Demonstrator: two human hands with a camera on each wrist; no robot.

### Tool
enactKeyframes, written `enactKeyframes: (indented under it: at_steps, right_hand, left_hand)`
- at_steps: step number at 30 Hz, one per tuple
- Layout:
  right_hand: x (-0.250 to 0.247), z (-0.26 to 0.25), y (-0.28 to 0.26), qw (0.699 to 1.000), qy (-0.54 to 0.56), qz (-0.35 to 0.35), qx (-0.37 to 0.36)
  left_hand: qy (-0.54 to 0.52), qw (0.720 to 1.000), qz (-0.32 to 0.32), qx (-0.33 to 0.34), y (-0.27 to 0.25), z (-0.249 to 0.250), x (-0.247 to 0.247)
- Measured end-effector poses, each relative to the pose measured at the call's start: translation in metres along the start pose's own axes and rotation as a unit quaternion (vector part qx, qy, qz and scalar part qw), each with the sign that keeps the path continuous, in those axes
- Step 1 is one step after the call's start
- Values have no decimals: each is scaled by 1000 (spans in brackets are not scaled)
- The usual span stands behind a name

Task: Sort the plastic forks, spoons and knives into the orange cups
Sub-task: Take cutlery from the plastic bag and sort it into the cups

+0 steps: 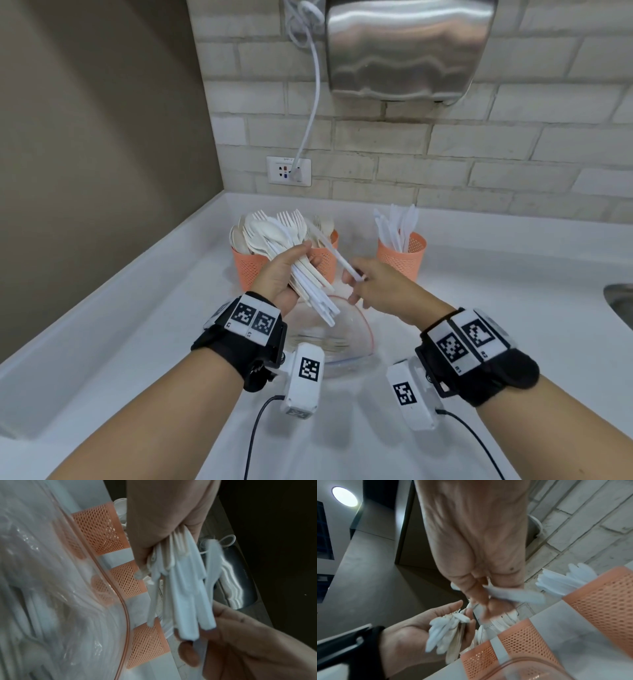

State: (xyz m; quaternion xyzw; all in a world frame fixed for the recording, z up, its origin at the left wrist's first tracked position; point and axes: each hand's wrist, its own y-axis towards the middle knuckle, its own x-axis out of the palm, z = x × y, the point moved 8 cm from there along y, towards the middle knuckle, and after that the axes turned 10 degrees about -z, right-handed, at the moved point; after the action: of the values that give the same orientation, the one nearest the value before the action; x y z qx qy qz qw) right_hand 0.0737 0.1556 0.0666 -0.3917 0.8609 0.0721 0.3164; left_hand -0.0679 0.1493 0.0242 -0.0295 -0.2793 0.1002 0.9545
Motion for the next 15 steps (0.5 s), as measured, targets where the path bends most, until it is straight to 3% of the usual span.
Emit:
enactKeyframes:
  at_steps: [4,6,9,15]
  right_hand:
    - [12,-22,-5,995,26,7,-94]
    - [20,-29,-4,991,-40,3,-131]
    - [22,-33,-2,981,-129,18,-142]
    - [14,-20,2,991,-71,-21,-114]
  left_hand:
    - [-14,1000,8,-10,2,-3,-1]
    - [-4,999,-15,-34,2,-7,4]
    - [7,999,-21,-47,0,-8,7]
    - [-18,999,13,-35,-3,-8,3]
